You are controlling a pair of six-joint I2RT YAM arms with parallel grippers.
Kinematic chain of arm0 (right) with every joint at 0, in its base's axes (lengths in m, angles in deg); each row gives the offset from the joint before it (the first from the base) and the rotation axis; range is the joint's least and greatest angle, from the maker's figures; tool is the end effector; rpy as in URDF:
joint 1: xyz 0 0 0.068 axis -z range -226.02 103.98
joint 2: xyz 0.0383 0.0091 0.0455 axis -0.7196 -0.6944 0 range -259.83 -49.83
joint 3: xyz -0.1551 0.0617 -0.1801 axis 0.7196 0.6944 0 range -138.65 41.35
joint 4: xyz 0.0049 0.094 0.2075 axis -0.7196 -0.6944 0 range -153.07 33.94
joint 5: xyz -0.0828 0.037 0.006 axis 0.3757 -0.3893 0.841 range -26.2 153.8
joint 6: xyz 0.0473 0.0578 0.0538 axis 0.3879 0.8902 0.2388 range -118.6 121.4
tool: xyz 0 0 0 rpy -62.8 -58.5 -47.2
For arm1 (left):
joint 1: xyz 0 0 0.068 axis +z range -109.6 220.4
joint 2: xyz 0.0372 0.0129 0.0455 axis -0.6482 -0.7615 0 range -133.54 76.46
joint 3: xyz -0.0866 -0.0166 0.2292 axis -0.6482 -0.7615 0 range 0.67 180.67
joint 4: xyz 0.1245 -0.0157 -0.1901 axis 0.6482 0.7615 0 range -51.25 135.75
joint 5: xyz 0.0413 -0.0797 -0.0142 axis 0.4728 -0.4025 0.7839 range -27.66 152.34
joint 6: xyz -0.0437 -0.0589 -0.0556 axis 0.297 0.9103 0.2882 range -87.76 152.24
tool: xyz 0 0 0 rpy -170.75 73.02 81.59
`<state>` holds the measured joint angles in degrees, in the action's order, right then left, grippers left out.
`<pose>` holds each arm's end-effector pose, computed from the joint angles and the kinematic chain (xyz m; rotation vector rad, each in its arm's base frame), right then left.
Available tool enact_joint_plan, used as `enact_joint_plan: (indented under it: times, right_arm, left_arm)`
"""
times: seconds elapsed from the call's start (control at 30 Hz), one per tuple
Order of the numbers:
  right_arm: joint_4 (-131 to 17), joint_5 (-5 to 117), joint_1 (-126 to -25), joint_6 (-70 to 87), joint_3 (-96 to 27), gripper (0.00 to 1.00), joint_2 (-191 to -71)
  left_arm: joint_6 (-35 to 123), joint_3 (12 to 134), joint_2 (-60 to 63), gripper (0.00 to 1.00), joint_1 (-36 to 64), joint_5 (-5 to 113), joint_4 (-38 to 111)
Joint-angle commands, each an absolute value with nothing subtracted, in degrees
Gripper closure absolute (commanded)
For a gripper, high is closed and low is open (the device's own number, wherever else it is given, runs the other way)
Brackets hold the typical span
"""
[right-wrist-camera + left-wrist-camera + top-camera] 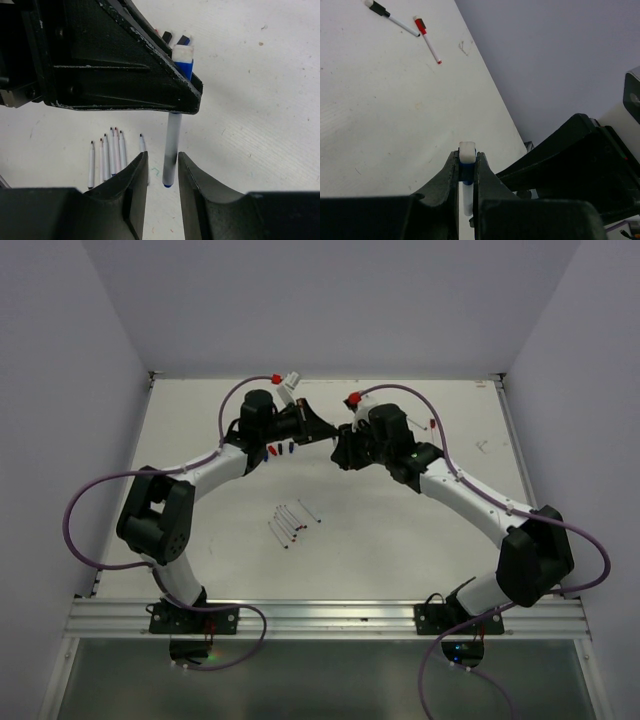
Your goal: Open the pen caps
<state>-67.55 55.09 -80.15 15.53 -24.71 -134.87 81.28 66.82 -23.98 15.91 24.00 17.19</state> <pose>0.2833 0.2072 0.2582 -0.4687 2.1154 0.6565 0.3466 -0.2143 0.2467 0.1145 2.0105 -1.4687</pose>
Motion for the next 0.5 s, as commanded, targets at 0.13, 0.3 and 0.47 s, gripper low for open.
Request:
enact_joint_plan:
  times: [0.13, 0.3, 0.47]
  right_arm:
    - [-63.10, 49.83, -79.95, 15.99, -25.54, 0.67, -134.91]
    - [-60.20, 48.77, -79.69, 16.86, -25.01, 0.92, -137.27]
    - [-56.42, 47.10, -79.77, 18.44, -24.13, 1.00, -139.39]
  left_arm:
    - [84.97, 64.74, -23.20, 1.00, 17.11, 20.24, 9.66]
    - [90.41, 62.29, -23.73, 1.00, 17.20, 18.49, 2.90]
    - [92.98, 62.45, -25.40, 1.00, 17.29, 18.83, 3.22]
